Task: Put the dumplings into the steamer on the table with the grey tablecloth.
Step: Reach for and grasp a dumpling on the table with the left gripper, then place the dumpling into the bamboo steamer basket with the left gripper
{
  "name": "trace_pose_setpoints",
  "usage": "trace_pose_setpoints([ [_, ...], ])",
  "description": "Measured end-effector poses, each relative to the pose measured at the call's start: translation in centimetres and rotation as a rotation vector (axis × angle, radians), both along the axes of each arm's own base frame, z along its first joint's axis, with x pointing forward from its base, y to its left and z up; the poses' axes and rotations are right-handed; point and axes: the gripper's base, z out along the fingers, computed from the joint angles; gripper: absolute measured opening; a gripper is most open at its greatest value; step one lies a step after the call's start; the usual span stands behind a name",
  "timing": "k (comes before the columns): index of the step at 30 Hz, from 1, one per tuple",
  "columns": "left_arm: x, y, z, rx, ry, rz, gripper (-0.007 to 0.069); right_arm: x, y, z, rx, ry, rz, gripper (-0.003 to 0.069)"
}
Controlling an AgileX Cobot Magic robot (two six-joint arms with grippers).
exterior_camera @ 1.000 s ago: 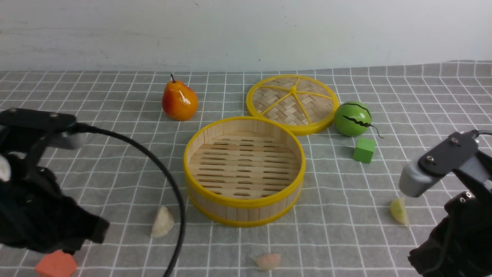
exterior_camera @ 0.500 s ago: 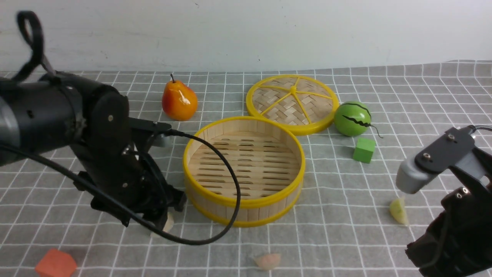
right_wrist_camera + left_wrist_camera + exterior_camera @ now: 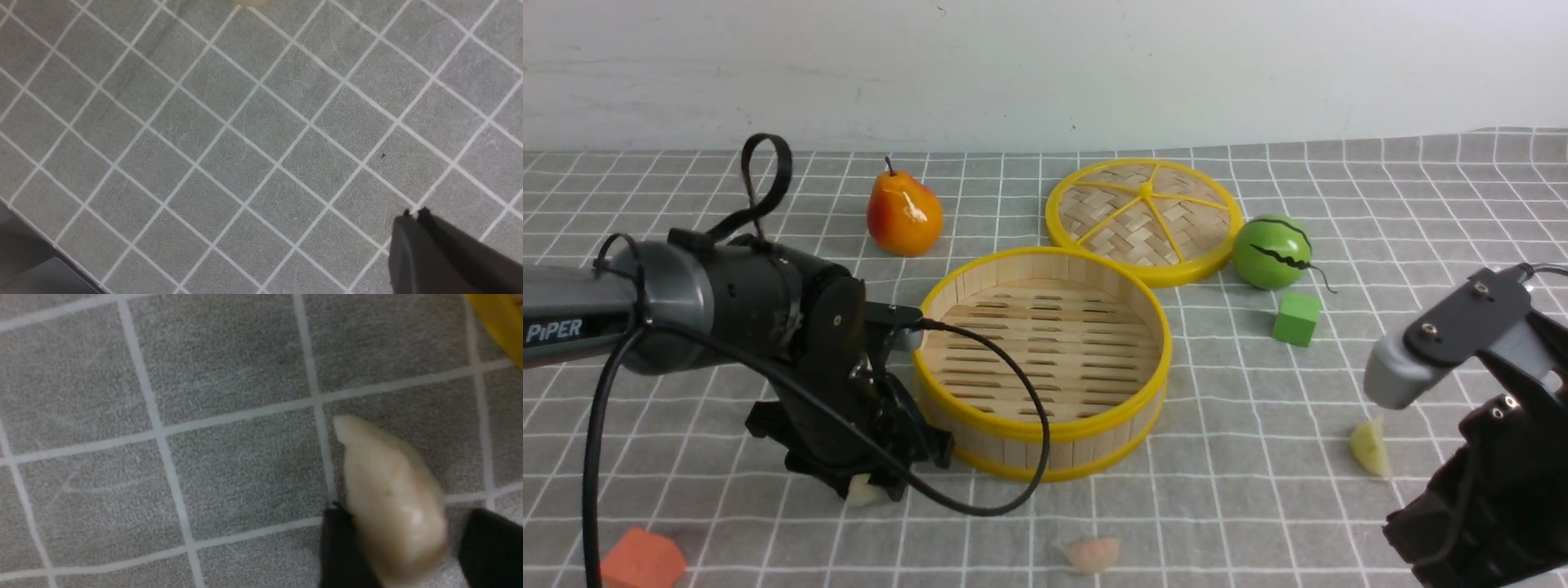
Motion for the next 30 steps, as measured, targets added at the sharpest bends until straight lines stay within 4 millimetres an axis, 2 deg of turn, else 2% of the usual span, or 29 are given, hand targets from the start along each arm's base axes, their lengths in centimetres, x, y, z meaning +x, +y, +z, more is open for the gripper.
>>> trace_pose_setpoints([
  [2, 0.0, 0.0, 0.1, -0.003, -0.002, 0.008, 0.0224, 0.0, 0.0, 0.0, 0.0, -0.001, 0.0, 0.0003],
  [4, 0.0, 0.0, 0.4, -0.004, -0.003, 0.011, 0.0225, 0.0, 0.0, 0.0, 0.0, -0.001, 0.0, 0.0003],
  [7, -0.2, -0.2, 2.0, -0.002, -0.002, 0.008, 0.0227, 0.0, 0.0, 0.0, 0.001, -0.002, -0.001, 0.0006],
  [10, 0.1, -1.5, 6.3, -0.028, -0.071, -0.021, 0.0227, 0.0, 0.0, 0.0, 0.001, -0.002, 0.0, 0.0006],
  [12, 0.4, -3.2, 10.0, -0.067, -0.152, -0.056, 0.0227, 0.0, 0.0, 0.0, 0.002, -0.005, -0.001, 0.0006],
  [15, 1.0, -5.2, 13.6, -0.121, -0.24, -0.087, 0.0227, 0.1, 0.0, 0.0, 0.003, -0.008, -0.002, 0.0009],
  [18, 2.3, -7.0, 14.9, -0.178, -0.256, -0.086, 0.0227, 0.1, 0.1, 0.0, 0.009, -0.005, -0.003, 0.0009],
  [20, 4.1, -7.9, 14.5, -0.2, -0.232, -0.07, 0.0227, 0.0, 0.1, 0.1, 0.013, -0.003, -0.004, 0.0012],
  [23, 6.7, -8.5, 11.6, -0.186, -0.161, -0.042, 0.0227, 0.0, 0.1, 0.0, 0.016, 0.007, -0.002, 0.0015],
  [24, 6.7, -8.4, 11.8, -0.188, -0.165, -0.04, 0.0227, 0.0, 0.1, 0.0, 0.016, 0.007, -0.003, 0.0015],
  [25, 8.0, -8.5, 10.0, -0.174, -0.133, -0.026, 0.0227, -0.1, 0.1, 0.0, 0.015, 0.012, -0.001, 0.0019],
  [30, 10.9, -8.1, 5.6, -0.144, -0.079, 0.018, 0.0227, -0.1, 0.1, 0.0, 0.012, 0.018, 0.0, 0.0023],
])
